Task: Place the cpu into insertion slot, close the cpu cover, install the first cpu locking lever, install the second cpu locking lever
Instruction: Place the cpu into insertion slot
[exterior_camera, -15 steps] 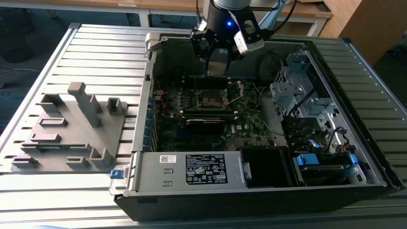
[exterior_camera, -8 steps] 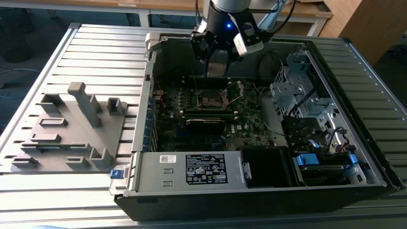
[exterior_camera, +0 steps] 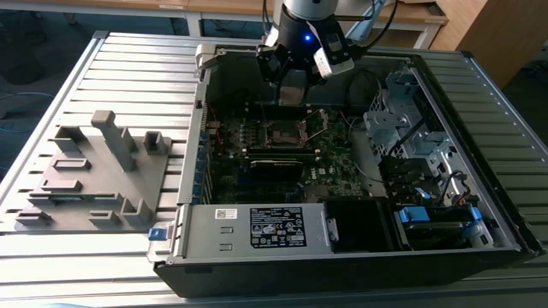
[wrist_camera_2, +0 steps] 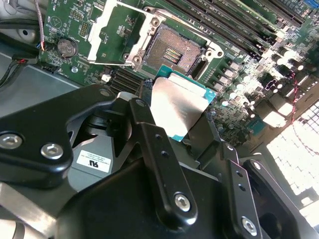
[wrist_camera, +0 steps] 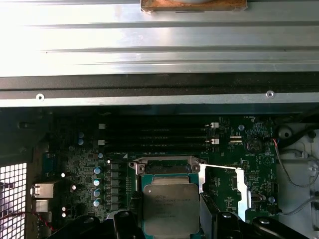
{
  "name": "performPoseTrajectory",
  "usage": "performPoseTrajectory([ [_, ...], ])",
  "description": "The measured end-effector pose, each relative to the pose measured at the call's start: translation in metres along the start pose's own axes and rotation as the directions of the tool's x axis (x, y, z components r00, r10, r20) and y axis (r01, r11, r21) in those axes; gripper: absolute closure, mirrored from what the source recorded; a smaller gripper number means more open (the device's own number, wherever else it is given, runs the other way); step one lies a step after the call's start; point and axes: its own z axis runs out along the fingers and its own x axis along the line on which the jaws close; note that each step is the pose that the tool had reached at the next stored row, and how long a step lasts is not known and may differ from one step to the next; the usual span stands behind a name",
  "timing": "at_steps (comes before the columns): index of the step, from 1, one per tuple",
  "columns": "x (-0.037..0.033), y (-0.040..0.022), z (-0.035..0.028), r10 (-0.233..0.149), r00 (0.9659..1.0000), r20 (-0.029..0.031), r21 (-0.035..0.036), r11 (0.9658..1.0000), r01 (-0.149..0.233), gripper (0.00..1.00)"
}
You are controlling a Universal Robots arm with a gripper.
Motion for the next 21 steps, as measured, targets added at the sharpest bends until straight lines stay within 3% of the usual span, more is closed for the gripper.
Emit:
performPoseTrajectory([
  [21, -0.0001, -0.0003, 0.0036, 0.000, 1.0000, 0.0000, 0.0000, 1.0000, 0.000, 0.46],
])
